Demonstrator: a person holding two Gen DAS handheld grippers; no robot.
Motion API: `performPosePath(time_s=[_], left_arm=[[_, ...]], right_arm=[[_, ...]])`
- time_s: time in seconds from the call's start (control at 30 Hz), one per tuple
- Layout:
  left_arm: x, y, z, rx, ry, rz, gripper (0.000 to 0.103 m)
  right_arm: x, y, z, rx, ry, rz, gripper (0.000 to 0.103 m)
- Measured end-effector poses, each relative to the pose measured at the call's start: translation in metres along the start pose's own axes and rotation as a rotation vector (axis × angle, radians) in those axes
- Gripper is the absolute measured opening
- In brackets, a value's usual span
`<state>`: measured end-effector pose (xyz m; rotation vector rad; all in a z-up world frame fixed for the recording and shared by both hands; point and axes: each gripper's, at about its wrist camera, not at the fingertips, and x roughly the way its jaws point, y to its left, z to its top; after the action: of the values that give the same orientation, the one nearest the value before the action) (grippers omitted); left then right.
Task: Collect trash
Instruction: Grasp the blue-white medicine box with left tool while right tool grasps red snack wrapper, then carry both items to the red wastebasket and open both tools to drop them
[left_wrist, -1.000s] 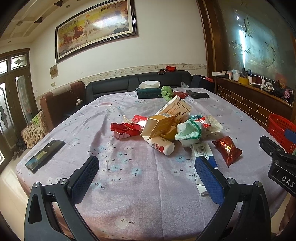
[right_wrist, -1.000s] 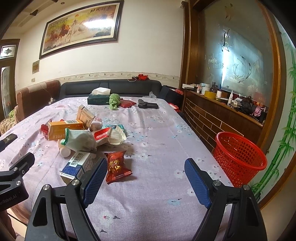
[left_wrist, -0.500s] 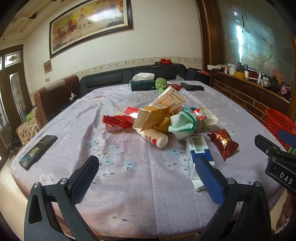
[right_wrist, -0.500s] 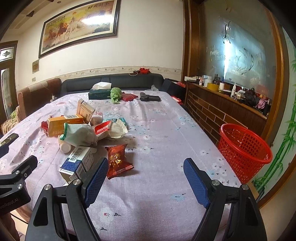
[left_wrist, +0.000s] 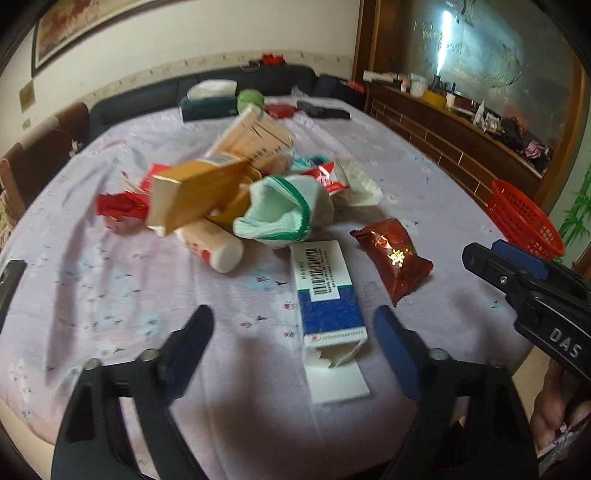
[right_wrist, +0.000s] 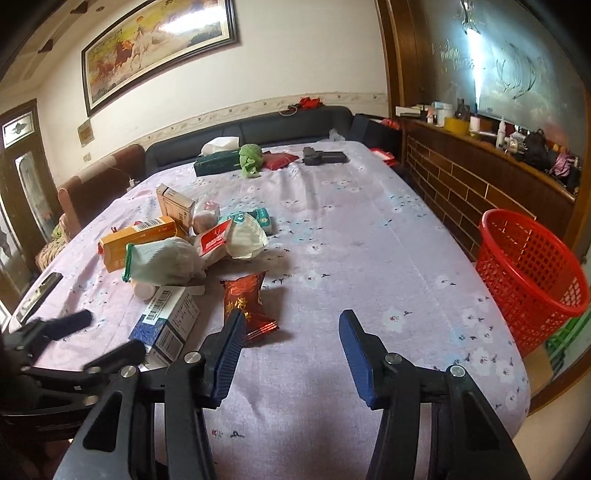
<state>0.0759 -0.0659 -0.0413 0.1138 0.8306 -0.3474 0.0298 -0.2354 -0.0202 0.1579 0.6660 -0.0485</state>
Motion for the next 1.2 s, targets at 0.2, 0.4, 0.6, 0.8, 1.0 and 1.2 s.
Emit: performPosePath(time_s=[0.2,0.4,0.6,0.8,1.0,1.2], left_arm=[[0.033,-0.008,0.011,-0.003,0.108,-0.024,0.05],[0.031,0.001,0.012,-0.01,0.092,-0.024,0.033],[0.016,0.019,-0.001,-0.043,0.072,-0.053,0.033],[0.005,0.02,-0.006,-0.026,0.048,-0.076,0.033],[-0.007,0.001,-0.003,0.018,0.007,-0.125,0.033],[-0.013,-0.024,0.006,0.081,-0.011,-0.139,0.033]], right_arm=[[0.022,-0.003,0.013,0.023,0.066,0.058,0.057],[0.033,0.001,0.021,0.027,0.085,0.082,0.057],[0.054,0.023,0.022,-0.046,0.134,0.104,0.057],[0.08,0.034,0.015,-0.079,0.206,0.09,0.046],[0.061,0.019,0.011,-0.031,0.175,0.124,0.043],[0.031,-0.01,0.011,0.037,0.122,0.122,0.043]])
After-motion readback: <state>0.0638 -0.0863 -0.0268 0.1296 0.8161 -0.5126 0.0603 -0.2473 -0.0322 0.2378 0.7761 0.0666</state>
